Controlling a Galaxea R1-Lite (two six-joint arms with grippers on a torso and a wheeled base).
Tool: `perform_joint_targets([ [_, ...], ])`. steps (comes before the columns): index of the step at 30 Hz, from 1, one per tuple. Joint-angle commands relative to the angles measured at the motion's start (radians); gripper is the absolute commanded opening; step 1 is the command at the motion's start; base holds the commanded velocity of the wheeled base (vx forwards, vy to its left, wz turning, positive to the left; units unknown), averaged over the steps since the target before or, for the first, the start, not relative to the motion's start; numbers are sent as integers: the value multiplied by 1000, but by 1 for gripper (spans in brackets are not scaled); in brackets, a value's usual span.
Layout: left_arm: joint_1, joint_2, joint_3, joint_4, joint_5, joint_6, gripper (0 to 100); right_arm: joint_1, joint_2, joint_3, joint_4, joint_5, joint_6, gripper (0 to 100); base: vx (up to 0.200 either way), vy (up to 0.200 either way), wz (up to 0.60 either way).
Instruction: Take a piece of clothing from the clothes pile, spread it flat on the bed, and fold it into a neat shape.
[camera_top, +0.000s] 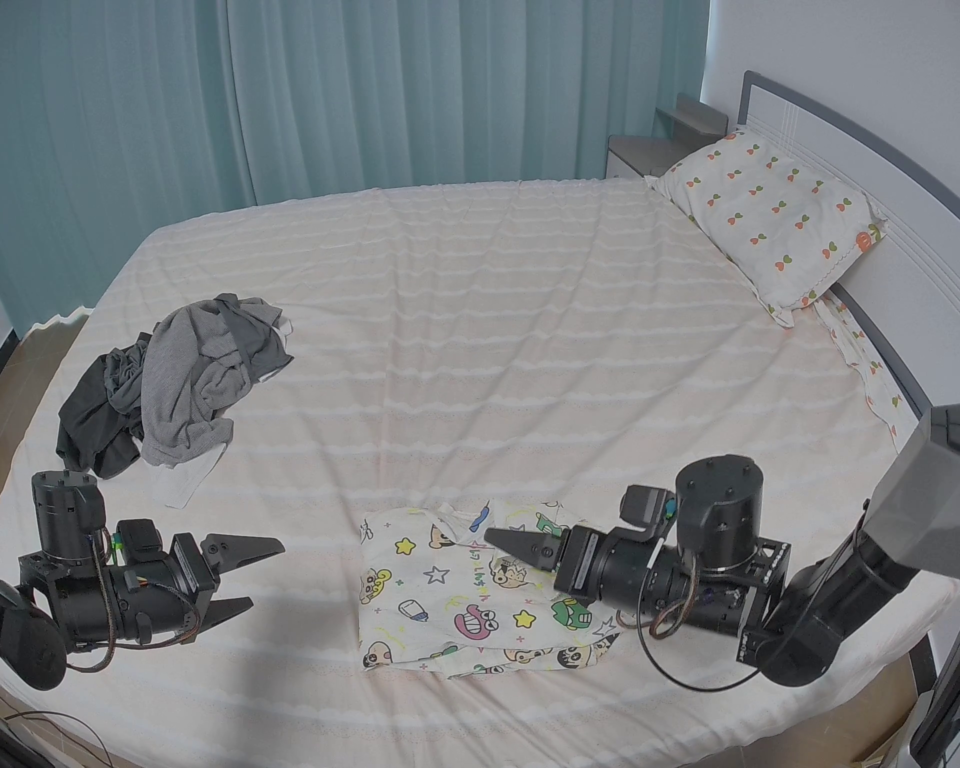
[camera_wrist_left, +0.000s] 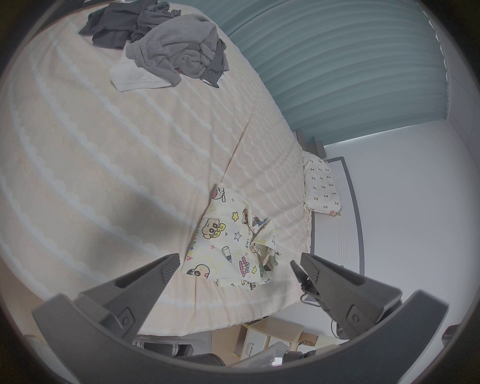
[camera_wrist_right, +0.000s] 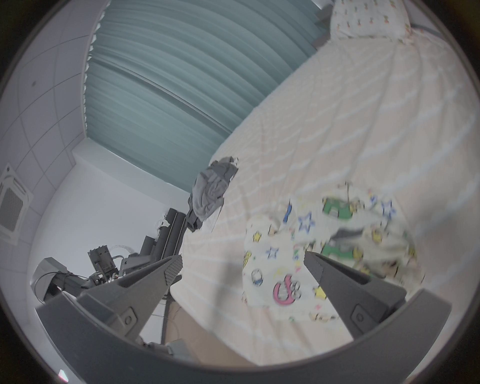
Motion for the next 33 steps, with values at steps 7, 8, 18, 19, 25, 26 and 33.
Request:
perform_joint_targets([
  [7, -2, 23, 2, 0, 0, 0, 100, 92, 121, -126, 66, -3, 22, 100, 0, 0, 0],
  [8, -2, 25, 2, 0, 0, 0, 100, 95, 134, -143, 81, -4, 20, 100, 0, 0, 0],
  [18, -2, 34, 0, -2, 0, 1, 100, 46, 295, -379, 215, -6, -15, 100, 0, 0, 0],
  [19, -2, 34, 0, -2, 0, 1, 100, 46, 298, -380, 215, -6, -15, 100, 0, 0, 0],
  [25, -4, 40, 2, -2, 0, 1, 100, -9, 355, -428, 258, -12, -41, 100, 0, 0, 0],
  [26, -4, 43, 2, -2, 0, 1, 100, -24, 353, -433, 270, -26, -44, 100, 0, 0, 0],
  [33, -4, 48, 0, -2, 0, 1, 100, -118, 318, -433, 246, -106, -112, 100, 0, 0, 0],
])
